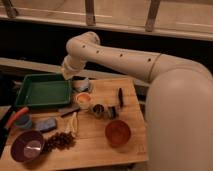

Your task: Place fork in tray

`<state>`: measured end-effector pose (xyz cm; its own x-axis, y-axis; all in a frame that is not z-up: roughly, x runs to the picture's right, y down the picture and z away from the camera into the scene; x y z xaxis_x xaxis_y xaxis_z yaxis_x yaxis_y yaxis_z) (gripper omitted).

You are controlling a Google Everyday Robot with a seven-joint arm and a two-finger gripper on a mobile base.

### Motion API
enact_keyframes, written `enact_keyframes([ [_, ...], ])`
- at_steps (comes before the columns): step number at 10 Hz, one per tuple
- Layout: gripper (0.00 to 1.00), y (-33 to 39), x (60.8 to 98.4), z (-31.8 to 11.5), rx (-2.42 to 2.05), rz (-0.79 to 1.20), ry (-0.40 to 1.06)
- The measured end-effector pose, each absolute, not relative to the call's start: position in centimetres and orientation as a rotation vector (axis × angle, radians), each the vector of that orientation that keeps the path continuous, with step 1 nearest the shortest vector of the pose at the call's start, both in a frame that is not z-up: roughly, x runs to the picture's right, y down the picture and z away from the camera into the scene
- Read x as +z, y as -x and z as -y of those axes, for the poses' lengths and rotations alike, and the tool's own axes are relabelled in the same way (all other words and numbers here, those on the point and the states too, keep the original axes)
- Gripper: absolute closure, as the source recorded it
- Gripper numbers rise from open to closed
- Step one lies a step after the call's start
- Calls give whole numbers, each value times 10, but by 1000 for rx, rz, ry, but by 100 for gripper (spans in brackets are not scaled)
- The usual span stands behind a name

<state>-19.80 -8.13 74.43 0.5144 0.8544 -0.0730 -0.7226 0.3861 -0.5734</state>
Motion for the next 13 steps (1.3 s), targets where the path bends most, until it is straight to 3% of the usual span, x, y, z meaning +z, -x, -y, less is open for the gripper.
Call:
enact_keyframes([
  [9, 100, 294, 825, 109, 1042, 403, 644],
  [13, 100, 316, 829, 94, 1028, 506, 664],
])
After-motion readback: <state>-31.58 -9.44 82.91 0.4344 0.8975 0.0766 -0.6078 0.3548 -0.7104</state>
